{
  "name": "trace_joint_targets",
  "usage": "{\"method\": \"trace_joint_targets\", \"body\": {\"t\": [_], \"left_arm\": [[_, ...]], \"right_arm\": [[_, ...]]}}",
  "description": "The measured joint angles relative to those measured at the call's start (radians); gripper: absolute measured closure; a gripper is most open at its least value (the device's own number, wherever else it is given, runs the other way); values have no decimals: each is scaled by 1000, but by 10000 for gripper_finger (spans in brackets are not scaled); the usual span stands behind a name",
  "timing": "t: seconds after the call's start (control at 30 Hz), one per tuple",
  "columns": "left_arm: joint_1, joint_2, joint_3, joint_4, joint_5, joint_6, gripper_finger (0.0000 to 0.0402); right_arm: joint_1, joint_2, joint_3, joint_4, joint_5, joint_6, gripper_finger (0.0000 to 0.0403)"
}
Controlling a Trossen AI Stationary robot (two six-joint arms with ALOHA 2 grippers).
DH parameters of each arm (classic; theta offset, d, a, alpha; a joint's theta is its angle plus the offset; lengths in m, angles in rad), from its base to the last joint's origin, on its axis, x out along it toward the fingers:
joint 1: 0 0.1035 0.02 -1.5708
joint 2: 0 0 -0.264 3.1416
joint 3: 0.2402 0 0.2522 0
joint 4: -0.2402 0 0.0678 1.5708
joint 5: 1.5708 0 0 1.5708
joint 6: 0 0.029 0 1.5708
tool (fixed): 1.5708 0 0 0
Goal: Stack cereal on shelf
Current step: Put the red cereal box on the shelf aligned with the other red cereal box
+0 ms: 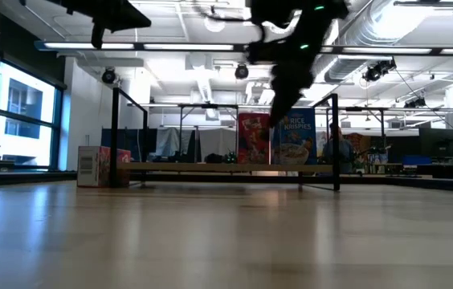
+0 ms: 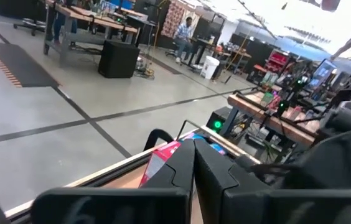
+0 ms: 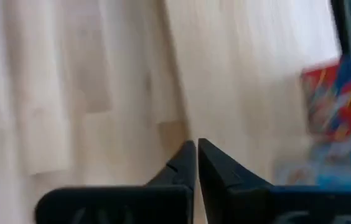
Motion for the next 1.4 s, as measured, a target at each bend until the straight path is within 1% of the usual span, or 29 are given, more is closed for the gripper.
{"method": "trace_joint_targets", "body": {"t": [0.1, 0.2, 0.27, 0.37, 0.43, 0.5, 0.57, 0.63, 0.7, 0.77, 0.83, 0.9, 1.03, 1.13, 1.27, 1.33, 1.4], "left_arm": [[0, -12, 0, -35, 0, 1, 401], [0, -31, 1, -133, 0, -29, 402], [0, -39, 17, -256, -4, -90, 402], [-1, -42, 68, -479, -62, -186, 401], [0, -42, 129, -620, -123, -231, 402], [5, -31, 193, -758, -154, -286, 402], [8, -18, 246, -883, -121, -302, 402], [7, 3, 269, -942, -17, -277, 401], [2, 28, 257, -982, 87, -222, 402], [-9, 58, 222, -997, 131, -167, 401], [-27, 84, 172, -975, 128, -162, 402], [-52, 94, 110, -941, 113, -202, 402], [-131, 80, -22, -813, 55, -321, 401], [-201, 69, -95, -720, -36, -402, 402], [-274, 82, -156, -678, -171, -489, 401], [-298, 92, -172, -675, -244, -520, 402], [-311, 100, -192, -658, -295, -540, 402]], "right_arm": [[31, -142, -154, 115, -32, 143, 403], [65, -258, -251, 226, -19, 264, 403], [82, -308, -280, 252, 20, 314, 403], [96, -345, -286, 246, 96, 351, 403], [94, -350, -284, 236, 117, 353, 403], [87, -349, -280, 244, 115, 347, 403], [79, -349, -279, 246, 111, 334, 403], [71, -348, -279, 244, 98, 316, 403], [63, -348, -279, 246, 90, 299, 403], [59, -348, -279, 245, 86, 291, 403], [59, -348, -279, 245, 87, 284, 403], [59, -348, -279, 245, 86, 281, 403], [59, -348, -279, 245, 86, 281, 403], [59, -348, -279, 245, 91, 281, 403], [59, -348, -279, 246, 101, 282, 403], [59, -348, -279, 246, 102, 282, 403], [59, -348, -279, 246, 102, 282, 403]]}}
